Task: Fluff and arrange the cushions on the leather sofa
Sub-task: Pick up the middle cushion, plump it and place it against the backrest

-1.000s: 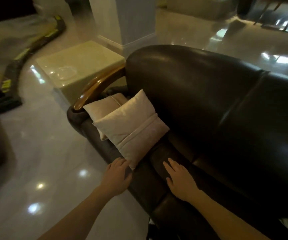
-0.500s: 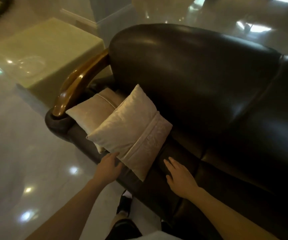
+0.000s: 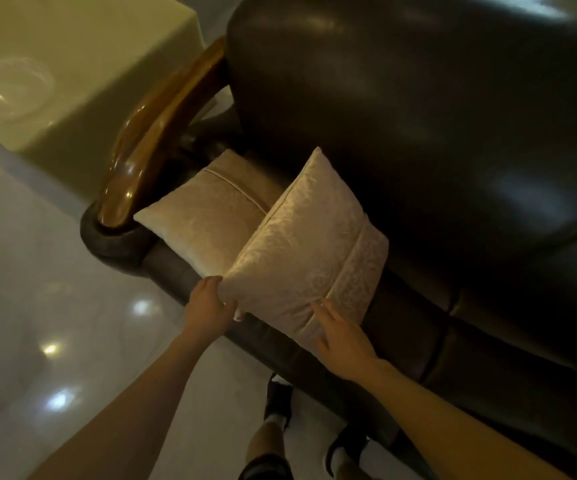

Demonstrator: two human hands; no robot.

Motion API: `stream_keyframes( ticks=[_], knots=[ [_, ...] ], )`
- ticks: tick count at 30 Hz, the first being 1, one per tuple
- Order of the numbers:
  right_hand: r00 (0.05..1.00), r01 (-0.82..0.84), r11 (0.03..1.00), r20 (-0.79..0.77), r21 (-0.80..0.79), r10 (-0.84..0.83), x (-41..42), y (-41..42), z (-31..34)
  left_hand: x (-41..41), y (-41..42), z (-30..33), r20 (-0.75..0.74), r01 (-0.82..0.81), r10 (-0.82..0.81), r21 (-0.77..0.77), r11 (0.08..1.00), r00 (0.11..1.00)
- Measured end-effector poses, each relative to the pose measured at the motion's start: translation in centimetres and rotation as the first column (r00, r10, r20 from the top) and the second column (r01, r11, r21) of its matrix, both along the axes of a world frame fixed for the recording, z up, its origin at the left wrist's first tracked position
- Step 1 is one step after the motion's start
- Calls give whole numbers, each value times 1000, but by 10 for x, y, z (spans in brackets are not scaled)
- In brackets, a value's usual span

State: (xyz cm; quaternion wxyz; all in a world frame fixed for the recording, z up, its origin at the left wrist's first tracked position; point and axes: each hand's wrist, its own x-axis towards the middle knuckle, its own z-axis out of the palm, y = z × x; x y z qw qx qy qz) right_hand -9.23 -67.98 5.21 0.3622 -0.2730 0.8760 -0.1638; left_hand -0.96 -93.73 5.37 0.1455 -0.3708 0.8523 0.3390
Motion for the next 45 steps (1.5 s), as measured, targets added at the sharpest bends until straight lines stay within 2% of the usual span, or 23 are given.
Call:
stream_keyframes(
  ticks=[6, 9, 11, 14, 17, 20, 26, 30, 32, 38, 45],
  knots=[
    [998, 40, 999, 43, 2, -40, 0, -38, -34, -17, -20, -28, 73, -90, 80, 144, 986, 994],
    [1000, 11, 999, -7, 46, -11, 5, -42, -41, -19, -15, -29, 45, -160, 155, 158, 974, 987],
    [999, 11, 998, -53, 61, -8, 8, -41, -45, -17, -7, -24, 28, -183, 181, 222, 958, 983],
    [986, 71, 997, -156, 44, -63, 16, -38, -41, -15, 10, -14, 45, -184, 180, 347, 919, 983],
    [977, 164, 986, -147, 42, -157, 25, -33, -35, -17, 34, -1, 62, -151, 137, 435, 888, 989],
    [958, 262, 964, -128, 39, -255, 30, -22, -38, -23, 62, 12, 77, -133, 108, 566, 813, 991],
    [890, 365, 931, -300, 18, -343, 25, 18, -31, -30, 106, 35, 101, -71, -11, 769, 636, 995],
    [867, 340, 939, -370, -46, -333, 27, 38, -24, -28, 117, 39, 39, 45, -115, 764, 643, 993],
    [863, 353, 930, -347, -105, -367, 30, 45, -23, -27, 122, 41, 25, 66, -129, 753, 655, 991],
    [833, 457, 848, -207, -268, -514, 30, 71, -18, -25, 147, 45, 16, 90, -170, 799, 595, 985],
    [808, 429, 835, -267, -344, -525, 19, 98, 15, -26, 168, 54, -66, 256, -316, 753, 607, 946]
  ],
)
